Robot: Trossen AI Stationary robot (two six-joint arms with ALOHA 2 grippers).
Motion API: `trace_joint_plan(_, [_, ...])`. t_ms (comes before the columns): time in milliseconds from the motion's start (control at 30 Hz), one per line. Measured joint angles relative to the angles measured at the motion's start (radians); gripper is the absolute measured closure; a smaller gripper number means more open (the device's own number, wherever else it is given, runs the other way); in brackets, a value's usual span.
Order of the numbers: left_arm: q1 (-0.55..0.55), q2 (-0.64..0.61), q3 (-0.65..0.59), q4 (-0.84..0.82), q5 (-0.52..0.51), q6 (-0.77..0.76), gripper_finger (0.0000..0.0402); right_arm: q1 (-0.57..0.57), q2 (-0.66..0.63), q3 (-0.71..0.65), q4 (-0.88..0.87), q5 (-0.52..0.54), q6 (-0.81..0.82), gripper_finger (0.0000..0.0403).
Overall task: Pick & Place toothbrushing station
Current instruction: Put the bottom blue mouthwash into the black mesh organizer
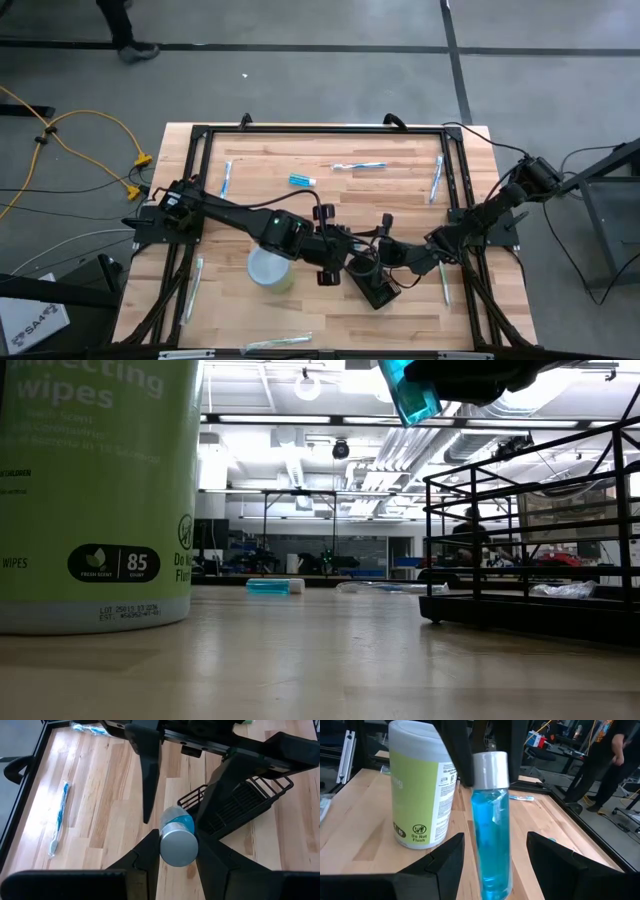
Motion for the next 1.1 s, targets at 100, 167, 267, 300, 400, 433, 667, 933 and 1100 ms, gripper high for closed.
trace_joint_plan(100, [-0.001,0.000,0.000,0.000,0.000,0.000,0.0305,0.000,0.000,0.000,0.000,0.000,0.000,0.0196])
trace_joint_plan(167, [-0.001,0.000,0.000,0.000,0.001,0.000,0.0305,0.000,0.000,0.000,0.000,0.000,0.000,0.0196])
trace_joint_plan(267, [-0.001,0.000,0.000,0.000,0.001,0.000,0.0305,0.000,0.000,0.000,0.000,0.000,0.000,0.0199])
trace_joint_plan(300, [-0.001,0.000,0.000,0.000,0.001,0.000,0.0305,0.000,0.000,0.000,0.000,0.000,0.001,0.0202])
trace_joint_plan(400, [-0.001,0.000,0.000,0.000,0.001,-0.001,0.0305,0.000,0.000,0.000,0.000,0.000,0.001,0.0221])
trace_joint_plan(433, [-0.001,0.000,0.000,0.000,0.001,-0.001,0.0305,0.000,0.000,0.000,0.000,0.000,0.001,0.0229])
trace_joint_plan(667, [-0.001,0.000,0.000,0.000,-0.001,-0.001,0.0305,0.000,0.000,0.000,0.000,-0.007,0.000,0.0289])
trace_joint_plan(933, [0.000,0.000,0.000,0.000,0.015,-0.002,0.0305,0.000,0.000,0.000,0.000,-0.012,0.000,0.0320])
trace_joint_plan(1100, [0.000,0.000,0.000,0.000,0.020,0.006,0.0300,0.000,0.000,0.000,0.000,-0.013,0.000,0.0322])
